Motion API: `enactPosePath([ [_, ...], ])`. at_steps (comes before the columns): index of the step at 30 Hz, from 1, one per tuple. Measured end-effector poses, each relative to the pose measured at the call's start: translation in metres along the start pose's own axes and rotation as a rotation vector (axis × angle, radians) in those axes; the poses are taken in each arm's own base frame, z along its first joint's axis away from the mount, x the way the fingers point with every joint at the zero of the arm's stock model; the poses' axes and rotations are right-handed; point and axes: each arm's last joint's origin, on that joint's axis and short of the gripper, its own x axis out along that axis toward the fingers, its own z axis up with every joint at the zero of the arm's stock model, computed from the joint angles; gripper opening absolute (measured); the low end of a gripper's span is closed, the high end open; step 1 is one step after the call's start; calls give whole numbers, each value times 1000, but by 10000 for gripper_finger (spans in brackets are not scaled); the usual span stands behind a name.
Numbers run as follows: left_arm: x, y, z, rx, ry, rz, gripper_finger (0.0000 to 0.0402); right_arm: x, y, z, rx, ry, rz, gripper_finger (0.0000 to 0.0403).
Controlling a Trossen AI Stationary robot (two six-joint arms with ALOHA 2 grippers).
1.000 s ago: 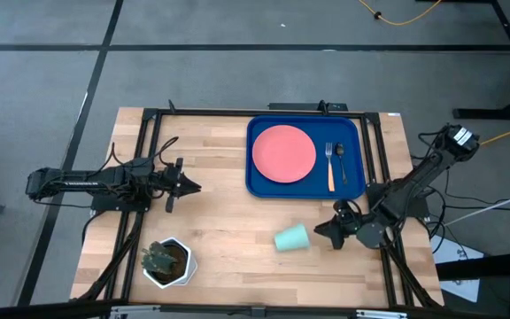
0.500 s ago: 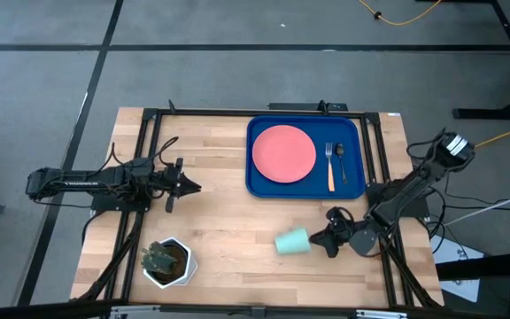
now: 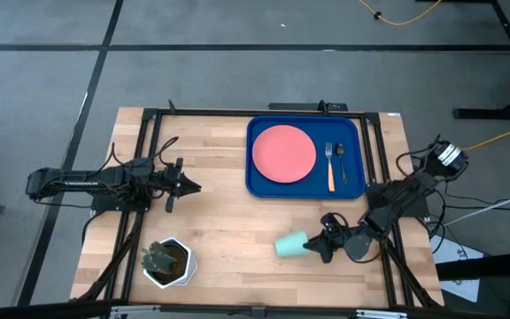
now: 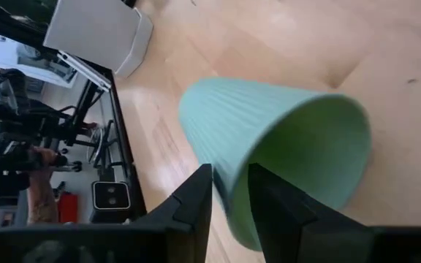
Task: Pick and place plate/cup/fork/spoon on tray
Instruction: Put the green cup on the dark blue tray to the top right of the pink plate
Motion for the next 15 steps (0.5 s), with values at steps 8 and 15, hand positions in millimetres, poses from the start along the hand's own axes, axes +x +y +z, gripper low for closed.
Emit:
enactPosePath([
  [8, 0, 0, 0, 1, 0, 0, 41, 29, 14, -6, -37, -16, -39, 47],
  [15, 0, 0, 0, 8, -2, 3, 41, 28, 45, 21, -204, -176, 13, 6],
])
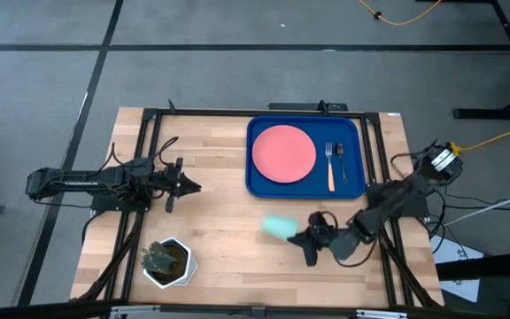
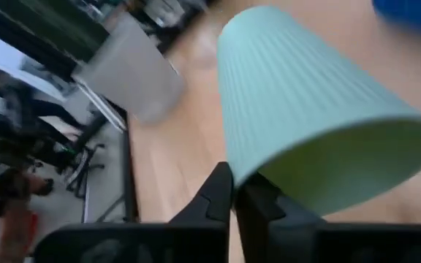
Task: Pick and place plate/cup/fork/spoon on tray
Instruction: Put the green cup on the dark blue tray to the top right of the pink plate
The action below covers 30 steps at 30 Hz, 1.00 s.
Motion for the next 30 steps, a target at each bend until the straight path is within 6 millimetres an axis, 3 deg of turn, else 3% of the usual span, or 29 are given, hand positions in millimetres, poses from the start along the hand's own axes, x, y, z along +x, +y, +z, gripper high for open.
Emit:
enactPosePath([
  [6, 0, 0, 1, -3, -7, -1, 41, -39, 16, 71, -188, -113, -13, 6],
  [12, 0, 0, 1, 22, -9, 7, 41, -97, 11, 148, -311, -99, -332, 6],
  [17, 0, 2, 0, 53, -9, 60, 41, -123, 4, 193, -275, 84, -577, 6],
  [23, 0, 3, 1, 52, -18, 119, 41, -129, -8, 239, -259, 250, -802, 6],
  [30, 0, 3, 1, 18, -21, 111, 41, -105, -45, 284, -266, 401, -933, 6],
])
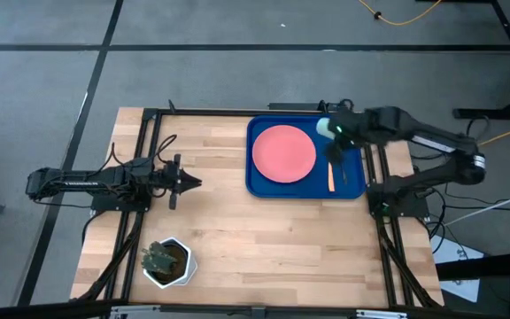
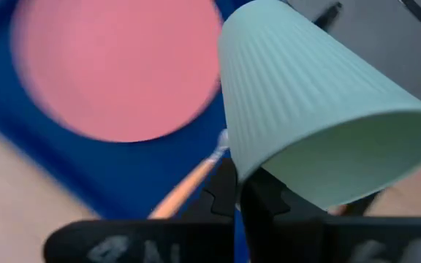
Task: Pick and place plate/cup/fork/spoon on tray
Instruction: Put the green cup on the dark blue tray to the top right of the pink plate
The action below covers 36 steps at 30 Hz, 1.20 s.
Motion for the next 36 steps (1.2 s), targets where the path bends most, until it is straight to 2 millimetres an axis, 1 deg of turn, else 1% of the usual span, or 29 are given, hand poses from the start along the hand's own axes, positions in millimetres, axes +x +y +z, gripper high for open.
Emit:
enactPosePath([
  [3, 0, 0, 0, -18, 1, -11, 41, 27, -15, 20, -2, 99, -46, 6],
  [8, 0, 0, 0, -62, 0, -11, 41, 73, -43, 51, 47, 275, 46, 6],
  [13, 0, 0, 0, -71, 1, -11, 41, 111, -65, 79, 80, 388, 27, 6],
  [15, 0, 0, 0, -71, 1, -11, 41, 123, -69, 89, 74, 430, 27, 6],
  [18, 0, 0, 0, -71, 1, -11, 41, 139, -70, 104, 53, 499, 49, 6],
  [22, 0, 0, 0, -71, 1, -11, 41, 153, -68, 121, 22, 566, 58, 6],
  [24, 0, 0, 0, -70, 1, -11, 41, 156, -68, 126, 17, 605, 56, 5],
  [27, 0, 0, 0, -70, 1, -11, 41, 162, -67, 131, 22, 603, 73, 4],
  [29, 0, 0, 0, -70, 3, -10, 41, 165, -65, 129, 27, 623, 96, 4],
  [33, 0, 0, -1, -69, 12, -9, 41, 177, -63, 120, 24, 683, 93, 4],
  [36, 0, 0, -1, -46, 12, -9, 41, 182, -63, 114, 24, 715, 91, 4],
])
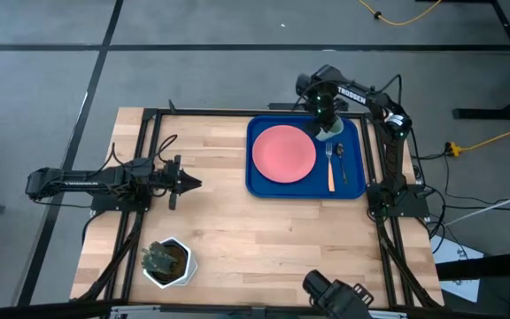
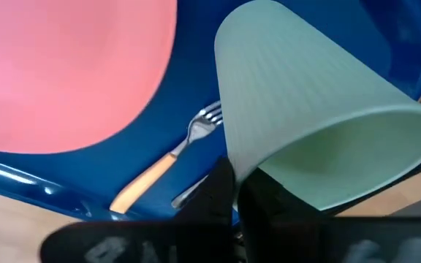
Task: Pick and place plate/cup/fork/spoon on tray
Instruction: Put the green cup on the dark blue tray to the top right of the pink plate, then return to Home Position
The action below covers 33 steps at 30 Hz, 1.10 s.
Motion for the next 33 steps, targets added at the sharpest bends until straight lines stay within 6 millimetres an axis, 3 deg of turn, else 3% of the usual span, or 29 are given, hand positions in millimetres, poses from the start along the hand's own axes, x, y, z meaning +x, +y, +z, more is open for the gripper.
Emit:
enactPosePath([
  [4, 0, 0, 0, 26, 0, 0, 41, 8, 0, 0, -2, 18, -1, 8],
  [10, 0, 0, 0, 26, -1, 0, 41, 8, 0, 3, -2, -16, 1, 47],
  [18, 0, 0, 0, 27, -1, 0, 41, 7, 0, 5, -5, -31, 2, 54],
  [33, 0, 0, 0, 28, -2, 0, 41, -32, 4, 1, 9, -129, 7, 57],
])
